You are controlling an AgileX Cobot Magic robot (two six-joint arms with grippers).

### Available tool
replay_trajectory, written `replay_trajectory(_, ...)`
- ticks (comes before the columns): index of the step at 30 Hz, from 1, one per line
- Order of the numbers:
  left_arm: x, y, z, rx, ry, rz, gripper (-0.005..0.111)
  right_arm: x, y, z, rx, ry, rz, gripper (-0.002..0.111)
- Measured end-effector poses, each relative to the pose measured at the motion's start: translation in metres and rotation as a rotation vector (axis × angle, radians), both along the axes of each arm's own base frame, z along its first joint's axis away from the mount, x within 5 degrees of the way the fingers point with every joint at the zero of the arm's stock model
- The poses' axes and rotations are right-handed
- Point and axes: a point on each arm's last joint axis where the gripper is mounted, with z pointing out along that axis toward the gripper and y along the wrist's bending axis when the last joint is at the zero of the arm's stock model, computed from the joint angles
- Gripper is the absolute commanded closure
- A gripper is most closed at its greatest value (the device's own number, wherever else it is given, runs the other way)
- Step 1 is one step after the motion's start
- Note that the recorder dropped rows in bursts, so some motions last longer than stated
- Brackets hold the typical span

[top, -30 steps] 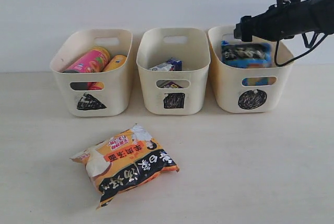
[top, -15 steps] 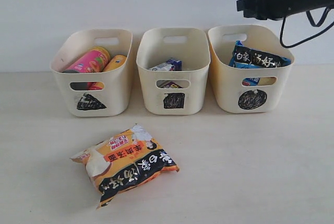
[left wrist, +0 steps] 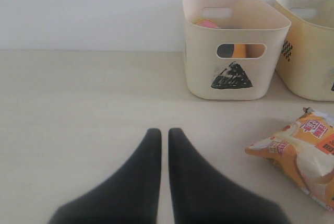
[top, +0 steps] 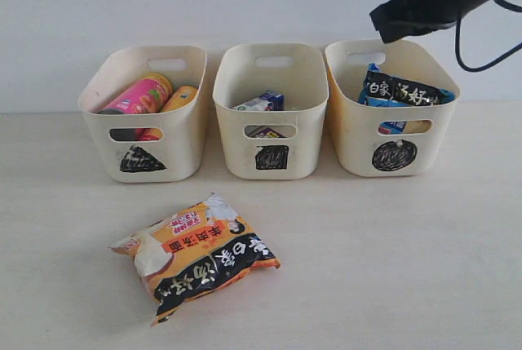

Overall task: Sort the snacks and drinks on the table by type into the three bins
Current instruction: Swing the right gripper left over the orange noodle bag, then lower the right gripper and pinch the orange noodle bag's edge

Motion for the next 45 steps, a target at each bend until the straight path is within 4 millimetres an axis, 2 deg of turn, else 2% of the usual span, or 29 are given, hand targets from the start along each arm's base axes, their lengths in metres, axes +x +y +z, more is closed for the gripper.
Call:
replay_trajectory(3,0.0,0.0,0.0,0.0,0.0,0.0,0.102,-0.012,0.014,-0.006,-0.046,0.031,0.021,0.108)
replay_trajectory(8,0.0,0.0,0.0,0.0,0.0,0.0,0.102,-0.046,0.054,-0.028,-0.063,0.121,0.117,0.108)
replay_trajectory(12,0.0,0.0,0.0,0.0,0.0,0.0,0.102,-0.065,0.079,-0.04,-0.077,0.169,0.194,0.108)
replay_trajectory(14,0.0,0.0,0.0,0.0,0.0,0.0,0.102,-0.083,0.104,-0.05,-0.101,0.198,0.276,0.108)
replay_trajectory(18,0.0,0.0,0.0,0.0,0.0,0.0,0.102,-0.115,0.151,-0.052,-0.137,0.159,0.426,0.108)
replay_trajectory(21,0.0,0.0,0.0,0.0,0.0,0.0,0.102,-0.131,0.173,-0.051,-0.137,0.132,0.489,0.108)
replay_trajectory(23,0.0,0.0,0.0,0.0,0.0,0.0,0.102,-0.149,0.194,-0.049,-0.132,0.099,0.553,0.108)
replay_trajectory(25,0.0,0.0,0.0,0.0,0.0,0.0,0.102,-0.161,0.207,-0.048,-0.125,0.073,0.59,0.108)
replay_trajectory(27,0.0,0.0,0.0,0.0,0.0,0.0,0.102,-0.164,0.213,-0.052,-0.121,0.078,0.581,0.107)
replay_trajectory(28,0.0,0.0,0.0,0.0,0.0,0.0,0.102,-0.163,0.214,-0.056,-0.127,0.089,0.567,0.103)
replay_trajectory(30,0.0,0.0,0.0,0.0,0.0,0.0,0.102,-0.157,0.213,-0.066,-0.127,0.136,0.51,0.089)
replay_trajectory(35,0.0,0.0,0.0,0.0,0.0,0.0,0.102,-0.126,0.188,-0.082,-0.076,0.277,0.335,0.028)
replay_trajectory(36,0.0,0.0,0.0,0.0,0.0,0.0,0.102,-0.119,0.18,-0.084,-0.054,0.308,0.298,0.023)
replay_trajectory(41,0.0,0.0,0.0,0.0,0.0,0.0,0.102,-0.09,0.152,-0.099,0.058,0.443,0.15,0.021)
replay_trajectory(45,0.0,0.0,0.0,0.0,0.0,0.0,0.102,-0.076,0.143,-0.124,0.106,0.548,0.1,0.021)
